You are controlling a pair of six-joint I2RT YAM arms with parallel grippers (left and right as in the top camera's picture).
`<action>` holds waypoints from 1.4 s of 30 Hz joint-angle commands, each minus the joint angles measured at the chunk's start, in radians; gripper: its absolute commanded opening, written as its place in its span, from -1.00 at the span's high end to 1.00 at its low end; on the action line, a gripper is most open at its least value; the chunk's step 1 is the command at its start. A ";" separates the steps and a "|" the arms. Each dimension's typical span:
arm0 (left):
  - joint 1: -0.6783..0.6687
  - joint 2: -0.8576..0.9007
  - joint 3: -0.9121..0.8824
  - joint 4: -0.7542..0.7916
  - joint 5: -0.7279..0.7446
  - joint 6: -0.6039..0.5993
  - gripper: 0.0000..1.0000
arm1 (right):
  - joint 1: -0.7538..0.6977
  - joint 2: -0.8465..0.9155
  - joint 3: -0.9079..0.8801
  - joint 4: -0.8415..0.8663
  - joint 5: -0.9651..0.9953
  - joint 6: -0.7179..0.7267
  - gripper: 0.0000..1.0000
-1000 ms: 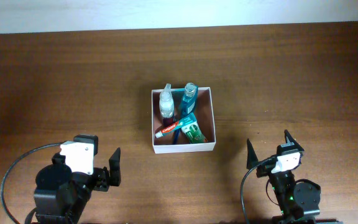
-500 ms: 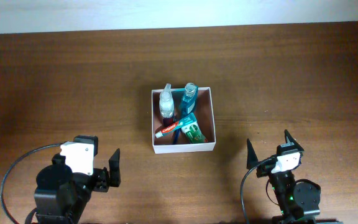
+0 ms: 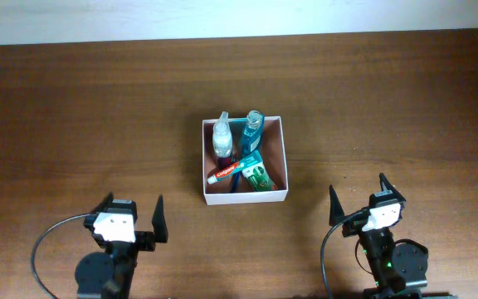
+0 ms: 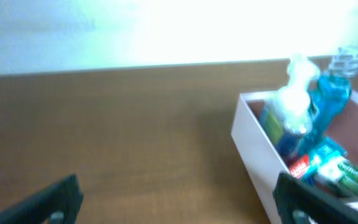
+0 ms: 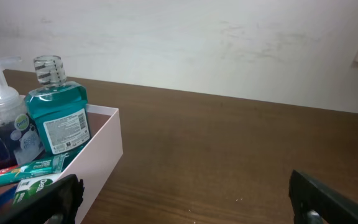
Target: Pack container
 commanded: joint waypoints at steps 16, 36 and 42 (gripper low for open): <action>0.011 -0.080 -0.206 0.241 -0.032 0.057 -0.99 | -0.008 -0.007 -0.005 -0.005 -0.018 -0.006 -0.97; 0.011 -0.080 -0.205 0.241 -0.032 0.057 -0.99 | -0.008 -0.007 -0.005 -0.005 -0.018 -0.006 -0.97; 0.011 -0.080 -0.205 0.241 -0.032 0.057 -0.99 | -0.008 -0.007 -0.005 -0.005 -0.018 -0.006 -0.97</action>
